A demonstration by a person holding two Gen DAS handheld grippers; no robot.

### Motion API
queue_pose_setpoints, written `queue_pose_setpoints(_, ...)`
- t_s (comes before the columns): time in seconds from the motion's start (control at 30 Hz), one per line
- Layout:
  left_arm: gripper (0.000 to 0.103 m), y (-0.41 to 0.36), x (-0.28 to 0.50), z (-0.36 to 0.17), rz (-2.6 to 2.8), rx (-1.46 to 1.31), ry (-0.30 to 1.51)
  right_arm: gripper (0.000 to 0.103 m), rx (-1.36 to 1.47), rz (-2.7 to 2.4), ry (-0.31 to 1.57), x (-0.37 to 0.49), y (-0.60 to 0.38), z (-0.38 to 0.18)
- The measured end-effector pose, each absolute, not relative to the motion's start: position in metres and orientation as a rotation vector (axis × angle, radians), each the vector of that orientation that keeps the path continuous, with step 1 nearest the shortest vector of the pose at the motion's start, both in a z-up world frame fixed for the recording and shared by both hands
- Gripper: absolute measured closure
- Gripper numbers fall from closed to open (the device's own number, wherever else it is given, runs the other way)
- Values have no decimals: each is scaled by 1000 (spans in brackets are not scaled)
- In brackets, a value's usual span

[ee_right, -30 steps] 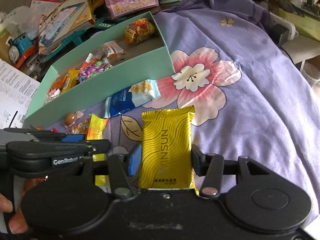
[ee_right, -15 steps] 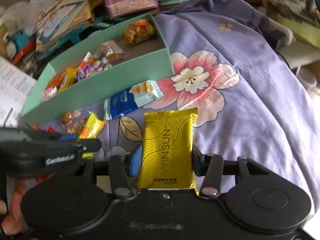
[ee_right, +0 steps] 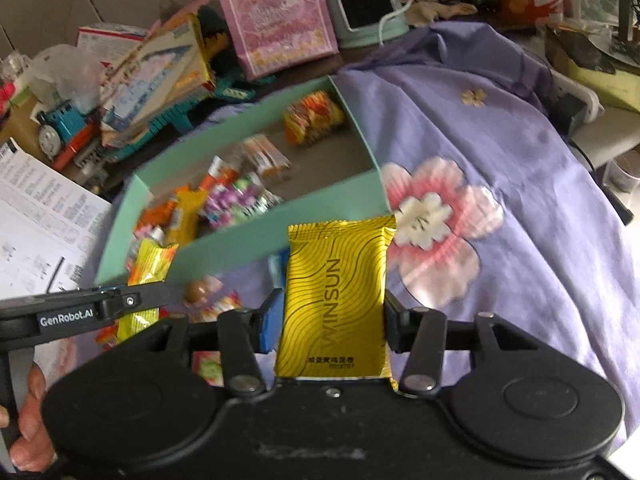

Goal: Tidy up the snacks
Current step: 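Carry both snacks into the green box and open both tools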

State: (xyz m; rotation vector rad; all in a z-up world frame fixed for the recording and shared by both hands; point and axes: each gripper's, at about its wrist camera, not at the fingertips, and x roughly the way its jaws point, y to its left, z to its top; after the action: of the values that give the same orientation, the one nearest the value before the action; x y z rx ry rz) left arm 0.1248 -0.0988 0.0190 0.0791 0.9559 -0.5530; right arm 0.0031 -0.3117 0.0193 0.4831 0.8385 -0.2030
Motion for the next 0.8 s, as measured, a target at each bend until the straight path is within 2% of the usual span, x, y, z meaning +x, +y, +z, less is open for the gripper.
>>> queue_pose_setpoints(0.37, 88, -54, 194, 48, -420, 95, 875, 54, 448, -157, 795, 71, -308, 56)
queue_pose_setpoints(0.63, 88, -56, 267, 50, -423, 167, 889, 54, 451, -156, 812, 126, -310, 52)
queue_pose_setpoints(0.8, 88, -58, 308, 39, -374, 79, 937, 54, 453, -186, 836, 158, -312, 39)
